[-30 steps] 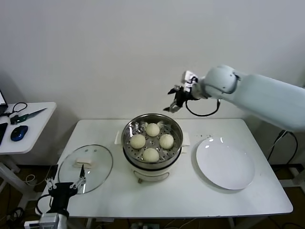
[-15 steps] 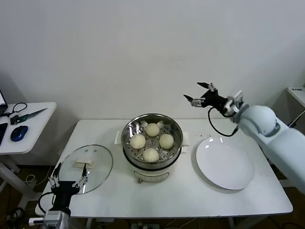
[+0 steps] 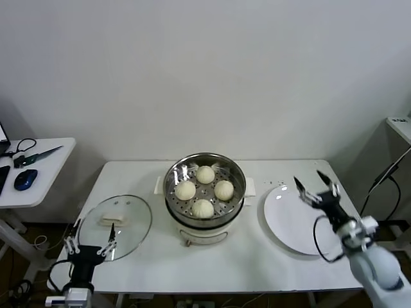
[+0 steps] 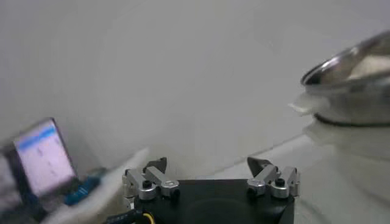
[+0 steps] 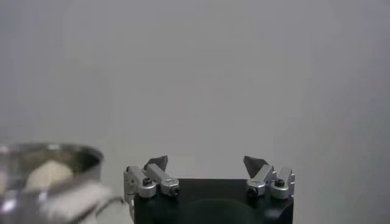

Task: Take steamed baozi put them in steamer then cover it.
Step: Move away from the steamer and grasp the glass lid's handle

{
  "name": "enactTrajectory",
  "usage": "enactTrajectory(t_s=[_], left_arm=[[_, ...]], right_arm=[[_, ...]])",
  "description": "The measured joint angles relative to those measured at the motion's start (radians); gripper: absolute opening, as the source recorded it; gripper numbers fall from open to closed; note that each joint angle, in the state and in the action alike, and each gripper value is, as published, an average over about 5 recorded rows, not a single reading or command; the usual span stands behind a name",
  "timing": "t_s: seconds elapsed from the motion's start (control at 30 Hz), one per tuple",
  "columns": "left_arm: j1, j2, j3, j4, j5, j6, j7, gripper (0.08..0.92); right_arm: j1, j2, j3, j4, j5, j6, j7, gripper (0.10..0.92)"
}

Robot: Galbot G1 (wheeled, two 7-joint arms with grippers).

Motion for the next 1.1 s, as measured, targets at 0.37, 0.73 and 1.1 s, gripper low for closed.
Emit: enactTrajectory(t_s=[0.37, 0.73, 1.1], left_arm=[[-0.010, 0.080, 0.009, 0.132, 0.564, -0.075, -0.215, 0.823], [-0.130, 0.106, 0.017, 0.392, 0.940, -0.099, -0.314, 0.823], [-0.293, 0.134, 0.024, 0.614, 1.097, -0.112, -0.355, 0.823]], right_arm=[[-0.199, 0.127, 0.054, -0.017, -0.079, 0.153, 0.028, 0.823], [-0.289, 0.192, 0.064, 0.004, -0.136, 0.214, 0.043, 0.823], [-0.338, 0.223, 0.084, 0.023, -0.153, 0.244, 0.053, 0.823]])
